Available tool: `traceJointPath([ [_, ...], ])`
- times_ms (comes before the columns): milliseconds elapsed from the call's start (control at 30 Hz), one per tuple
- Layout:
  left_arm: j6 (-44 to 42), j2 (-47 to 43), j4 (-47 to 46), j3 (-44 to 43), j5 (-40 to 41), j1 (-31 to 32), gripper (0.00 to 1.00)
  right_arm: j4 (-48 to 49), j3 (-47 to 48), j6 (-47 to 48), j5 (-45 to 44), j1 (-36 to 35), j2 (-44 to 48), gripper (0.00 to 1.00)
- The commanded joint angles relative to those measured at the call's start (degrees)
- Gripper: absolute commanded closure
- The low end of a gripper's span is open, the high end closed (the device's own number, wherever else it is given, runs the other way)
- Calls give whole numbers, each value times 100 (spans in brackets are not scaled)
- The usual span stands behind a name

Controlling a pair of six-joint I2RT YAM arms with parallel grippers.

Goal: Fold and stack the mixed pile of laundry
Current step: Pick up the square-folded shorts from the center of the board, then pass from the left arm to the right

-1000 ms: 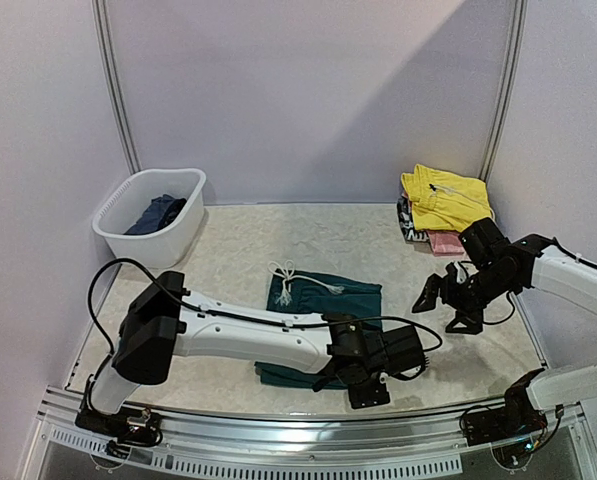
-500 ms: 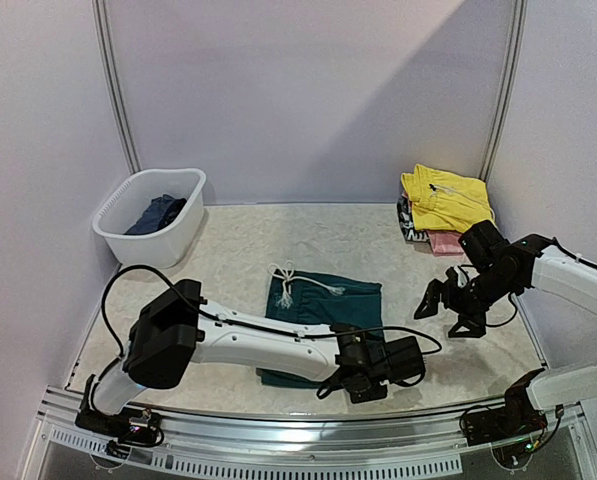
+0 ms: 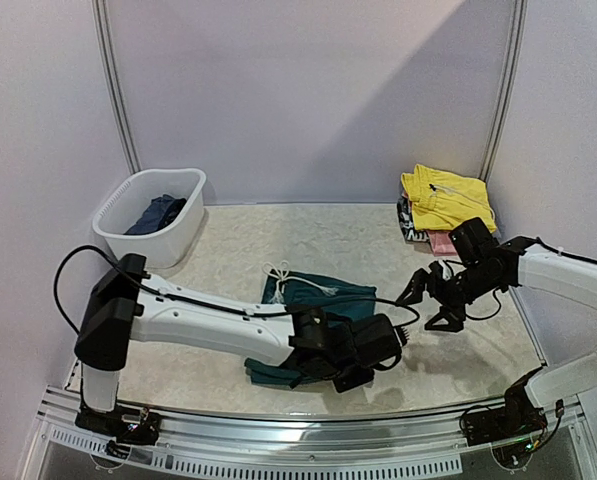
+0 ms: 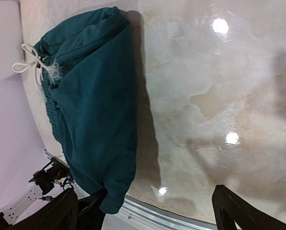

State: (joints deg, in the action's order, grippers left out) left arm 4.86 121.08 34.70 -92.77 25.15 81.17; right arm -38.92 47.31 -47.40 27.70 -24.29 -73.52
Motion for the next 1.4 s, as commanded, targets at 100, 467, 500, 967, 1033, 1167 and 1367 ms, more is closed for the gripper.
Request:
traceJointPath([
  [100,451,-705,-561,495,-229,-257,100,1966,-221,-763,1121,-40,-675,1],
  [467,545,-927,-702,591,-267,-286,100,3142,37,-1281,1472,-601,-2128,1],
  [500,562,-936,-700,600,-270,-286,100,3320,64,-1400,1543,-625,-2223,1],
  [967,676,-1069,-816,791,-316,-286,100,5085,748,-1789,2349,-672,-3869,39],
  [1033,696,-1070,-824,803,-334,-286,100,5157,858,-1744,2422,-673,-3950,49],
  [1167,745,-1069,-797,798,-335,-286,100,4973,1142,-1575,2485,-666,-4049,69],
  [1367,968,-1157,-583,789,-247,-286,39,4128,1717,-1015,2422,-670,-4180,94],
])
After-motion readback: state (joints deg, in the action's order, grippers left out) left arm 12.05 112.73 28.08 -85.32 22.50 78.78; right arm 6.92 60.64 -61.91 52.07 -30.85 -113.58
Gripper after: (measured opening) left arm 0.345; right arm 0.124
